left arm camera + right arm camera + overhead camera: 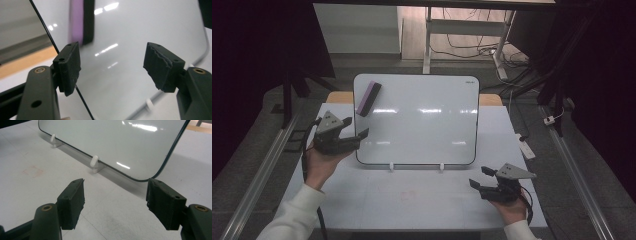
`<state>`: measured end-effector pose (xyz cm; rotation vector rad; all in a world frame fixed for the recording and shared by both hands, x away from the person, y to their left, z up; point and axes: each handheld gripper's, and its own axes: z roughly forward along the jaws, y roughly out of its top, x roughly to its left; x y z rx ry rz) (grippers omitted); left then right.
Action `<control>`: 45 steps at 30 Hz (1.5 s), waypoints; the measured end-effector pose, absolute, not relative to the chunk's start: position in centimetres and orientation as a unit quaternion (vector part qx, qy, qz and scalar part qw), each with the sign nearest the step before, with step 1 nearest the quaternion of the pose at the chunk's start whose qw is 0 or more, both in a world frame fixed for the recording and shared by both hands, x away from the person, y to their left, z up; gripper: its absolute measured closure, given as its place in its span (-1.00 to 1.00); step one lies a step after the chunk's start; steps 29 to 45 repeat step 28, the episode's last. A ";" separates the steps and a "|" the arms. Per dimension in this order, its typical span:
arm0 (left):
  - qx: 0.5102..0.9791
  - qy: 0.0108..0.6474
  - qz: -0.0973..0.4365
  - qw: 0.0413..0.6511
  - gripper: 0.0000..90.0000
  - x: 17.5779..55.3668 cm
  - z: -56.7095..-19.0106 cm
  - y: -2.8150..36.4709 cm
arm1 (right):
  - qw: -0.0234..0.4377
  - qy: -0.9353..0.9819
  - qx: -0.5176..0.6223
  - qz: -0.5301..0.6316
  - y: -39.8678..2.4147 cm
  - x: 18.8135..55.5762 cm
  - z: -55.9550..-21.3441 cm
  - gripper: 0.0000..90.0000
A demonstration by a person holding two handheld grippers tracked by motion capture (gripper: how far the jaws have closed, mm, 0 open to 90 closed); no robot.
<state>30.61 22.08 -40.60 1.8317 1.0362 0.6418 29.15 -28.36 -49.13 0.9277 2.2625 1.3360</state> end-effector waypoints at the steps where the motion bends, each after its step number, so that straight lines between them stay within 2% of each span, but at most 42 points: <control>1: 0.743 0.420 0.249 0.459 -0.32 30.1 -41.2 22.4 | 0.176 0.799 0.326 0.473 -28.4 29.2 -49.1 -0.33; 14: 0.767 0.417 0.174 0.456 -0.34 25.3 -46.5 23.9 | 0.184 0.803 0.312 0.474 -28.6 29.4 -49.0 -0.33; 24: 0.789 0.419 0.134 0.430 -0.37 23.5 -49.3 23.6 | 0.200 0.801 0.301 0.477 -28.6 29.4 -48.5 -0.33; 45: 0.792 0.418 0.133 0.425 -0.39 23.5 -49.6 23.5 | 0.207 0.802 0.292 0.478 -28.4 29.2 -48.3 -0.34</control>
